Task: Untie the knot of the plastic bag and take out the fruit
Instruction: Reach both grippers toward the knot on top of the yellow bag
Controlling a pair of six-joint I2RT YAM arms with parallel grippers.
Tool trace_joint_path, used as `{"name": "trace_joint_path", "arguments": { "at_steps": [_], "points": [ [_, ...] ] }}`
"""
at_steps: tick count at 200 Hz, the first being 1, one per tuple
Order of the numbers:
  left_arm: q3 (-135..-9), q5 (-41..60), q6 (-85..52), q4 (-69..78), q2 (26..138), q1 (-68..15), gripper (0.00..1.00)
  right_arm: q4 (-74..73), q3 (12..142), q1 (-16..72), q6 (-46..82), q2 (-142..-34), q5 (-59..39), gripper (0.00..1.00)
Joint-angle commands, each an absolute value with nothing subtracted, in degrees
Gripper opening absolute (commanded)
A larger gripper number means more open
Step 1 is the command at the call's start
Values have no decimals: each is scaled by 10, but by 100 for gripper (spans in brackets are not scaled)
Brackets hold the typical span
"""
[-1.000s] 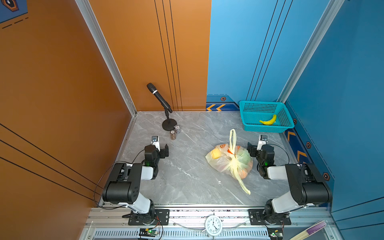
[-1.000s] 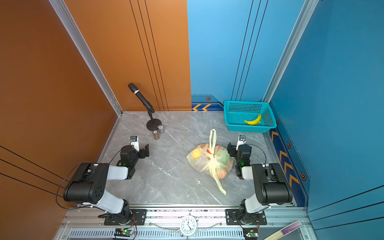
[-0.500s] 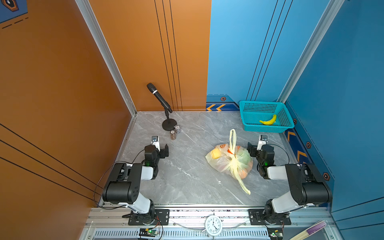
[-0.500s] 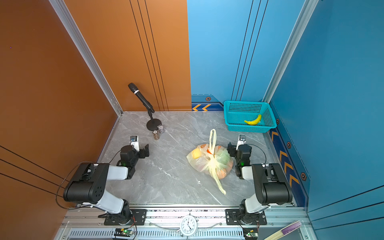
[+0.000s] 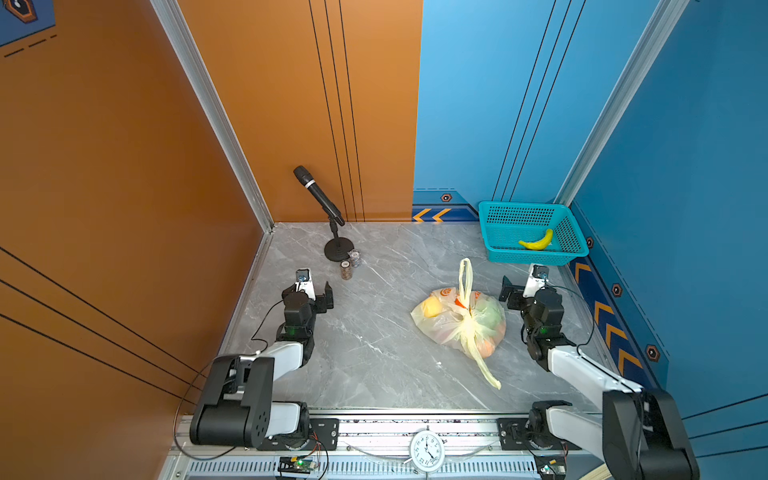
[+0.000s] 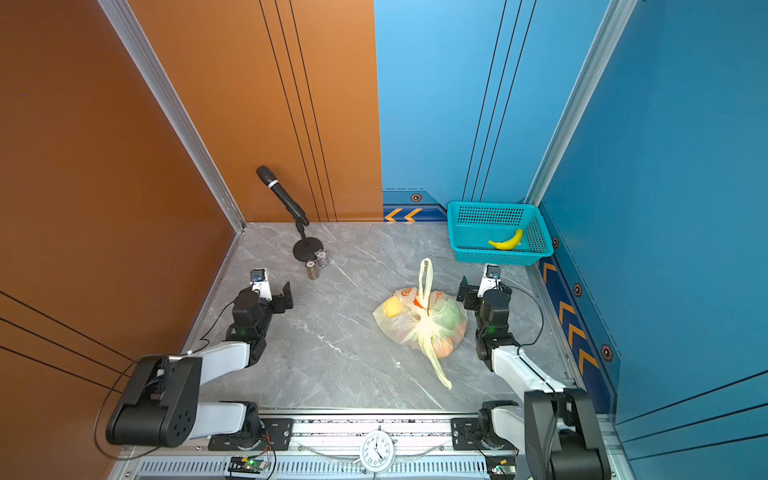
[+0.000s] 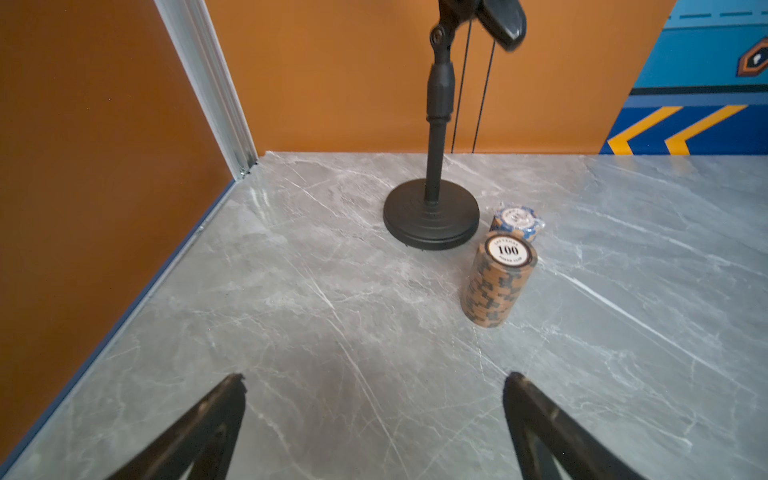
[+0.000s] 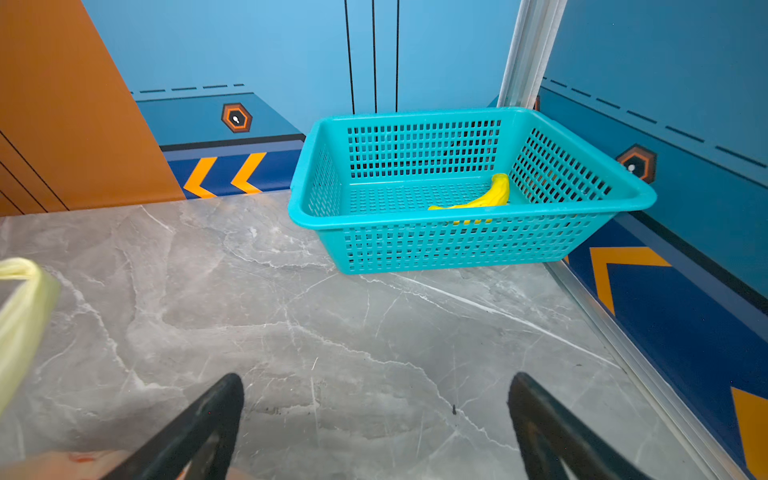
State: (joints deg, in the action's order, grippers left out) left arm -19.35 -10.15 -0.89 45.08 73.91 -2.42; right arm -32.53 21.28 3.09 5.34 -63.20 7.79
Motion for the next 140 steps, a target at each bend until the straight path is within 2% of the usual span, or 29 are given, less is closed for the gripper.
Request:
{"name": "trace_joint_path", "arguments": {
  "at_steps": [1, 18, 28, 42, 61, 109, 140],
  "points": [
    [-207, -167, -31, 342, 672, -45, 97, -177, 237, 38, 108, -557, 86, 100],
    [-231, -181, -46, 272, 624, -71, 97, -87, 258, 38, 161, -507, 90, 100],
    [-249, -182, -57, 231, 601, -89, 97, -24, 276, 38, 202, -479, 84, 96],
    [-277, -175, -69, 181, 575, -120, 97, 46, 301, 38, 236, -455, 55, 90],
    [-326, -168, -85, 113, 558, -167, 97, 128, 338, 40, 262, -439, 0, 87],
    [-434, -163, -98, 21, 586, -315, 97, 248, 424, 54, 294, -465, -135, 84],
    [-480, -146, -89, 19, 630, -398, 97, 308, 471, 81, 298, -513, -172, 81]
  ]
}}
